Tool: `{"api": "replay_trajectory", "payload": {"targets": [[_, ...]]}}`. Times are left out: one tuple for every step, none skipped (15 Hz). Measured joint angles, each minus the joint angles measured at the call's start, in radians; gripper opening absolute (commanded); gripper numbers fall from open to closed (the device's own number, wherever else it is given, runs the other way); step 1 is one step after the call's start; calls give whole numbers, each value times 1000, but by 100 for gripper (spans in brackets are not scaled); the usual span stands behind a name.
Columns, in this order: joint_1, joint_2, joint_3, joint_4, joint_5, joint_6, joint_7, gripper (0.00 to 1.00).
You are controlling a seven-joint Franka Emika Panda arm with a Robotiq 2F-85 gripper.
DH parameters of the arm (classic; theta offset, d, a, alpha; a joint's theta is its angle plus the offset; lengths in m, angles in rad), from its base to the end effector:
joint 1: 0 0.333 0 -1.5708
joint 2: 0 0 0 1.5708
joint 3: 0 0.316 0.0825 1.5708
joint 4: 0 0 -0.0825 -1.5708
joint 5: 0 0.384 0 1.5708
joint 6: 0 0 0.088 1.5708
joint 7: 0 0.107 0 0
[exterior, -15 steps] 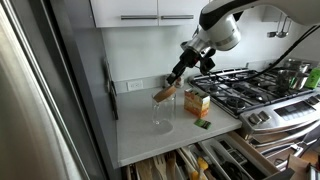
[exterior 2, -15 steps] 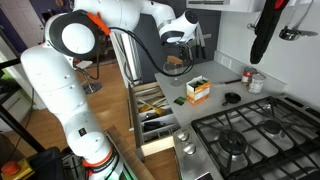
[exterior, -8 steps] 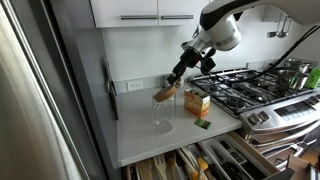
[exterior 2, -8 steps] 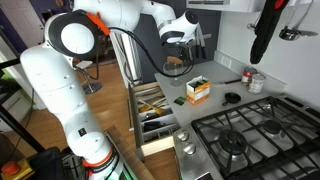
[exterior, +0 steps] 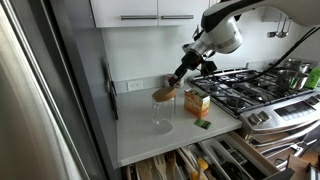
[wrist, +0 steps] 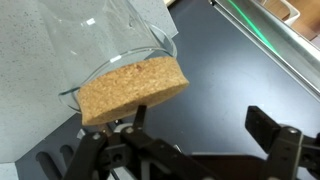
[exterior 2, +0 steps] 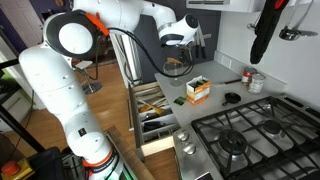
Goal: Pick up the brown lid and put it on the clear jug
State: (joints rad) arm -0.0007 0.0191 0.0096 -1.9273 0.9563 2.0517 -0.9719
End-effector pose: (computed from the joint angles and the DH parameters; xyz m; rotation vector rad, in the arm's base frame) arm 0.5828 0.0494 0.5074 -2.2596 -0.6451 -0.6096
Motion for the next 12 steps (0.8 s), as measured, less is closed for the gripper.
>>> {"api": "replay_trajectory", "payload": {"targets": [[-1,-1,-2,-5,4,0,-8,100],[-2,-3,-3,-10,8,0,-15,100],[-3,-6,-5,-12,9,0,-19,100],[-4,-11,-8,-13,9,0,-20,100],[-5,-18,-10,-14,9,0,-21,100],[-7,-26,-12,-15,9,0,-21,100],[-8,-35,-15,-16,10,0,-21,100],[-10,-44,-19,-16,10,-7,-21,100],[-12,-53,-21,-18,10,-20,-21,100],[-13,-60,-24,-19,10,-35,-21,100],[-15,-65,-25,-22,10,-49,-20,100],[-16,-67,-25,-26,7,-60,-18,100]]}}
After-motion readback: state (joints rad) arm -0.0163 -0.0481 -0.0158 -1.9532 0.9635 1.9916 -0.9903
